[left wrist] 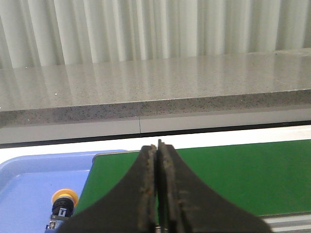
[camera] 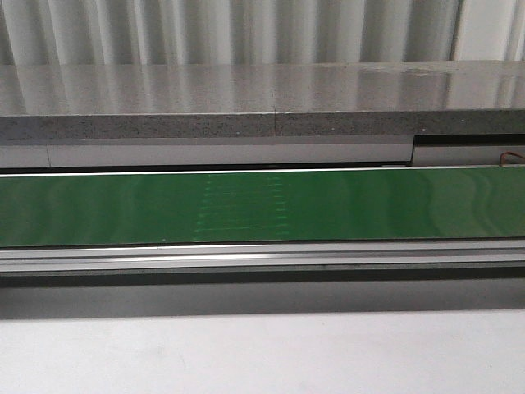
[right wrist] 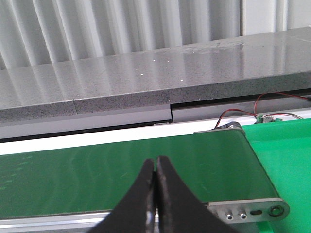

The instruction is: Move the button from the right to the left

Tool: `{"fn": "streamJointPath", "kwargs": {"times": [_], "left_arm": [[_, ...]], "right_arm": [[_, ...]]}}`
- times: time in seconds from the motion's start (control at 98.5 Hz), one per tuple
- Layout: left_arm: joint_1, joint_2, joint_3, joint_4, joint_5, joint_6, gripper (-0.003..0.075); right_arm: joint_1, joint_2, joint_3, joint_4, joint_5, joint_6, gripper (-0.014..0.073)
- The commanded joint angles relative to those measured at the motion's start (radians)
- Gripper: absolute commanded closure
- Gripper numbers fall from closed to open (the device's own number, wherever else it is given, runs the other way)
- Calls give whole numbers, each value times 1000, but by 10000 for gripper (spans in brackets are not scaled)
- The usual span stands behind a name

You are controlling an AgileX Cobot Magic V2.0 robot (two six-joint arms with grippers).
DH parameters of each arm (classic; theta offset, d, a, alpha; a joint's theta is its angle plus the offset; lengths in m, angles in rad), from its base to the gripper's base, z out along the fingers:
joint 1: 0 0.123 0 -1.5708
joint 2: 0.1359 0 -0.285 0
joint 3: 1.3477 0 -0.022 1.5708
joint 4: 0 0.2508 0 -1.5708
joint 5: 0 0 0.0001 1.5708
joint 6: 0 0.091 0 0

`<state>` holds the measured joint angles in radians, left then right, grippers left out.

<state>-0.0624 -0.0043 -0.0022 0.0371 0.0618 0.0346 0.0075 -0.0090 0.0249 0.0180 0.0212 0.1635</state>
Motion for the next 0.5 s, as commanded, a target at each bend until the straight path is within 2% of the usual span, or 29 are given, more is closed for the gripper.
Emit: {"fn": "streamJointPath", "kwargs": {"times": [0.0,0.487], "left_arm": [[-10,-36,26,-9,-86,-10,740],[-10,-36,26,-9,-86,-10,740]], "right_arm": [[8,-16,-14,-18,-101,12,661],[10,-16,-14,-26,-99,12,661]]}}
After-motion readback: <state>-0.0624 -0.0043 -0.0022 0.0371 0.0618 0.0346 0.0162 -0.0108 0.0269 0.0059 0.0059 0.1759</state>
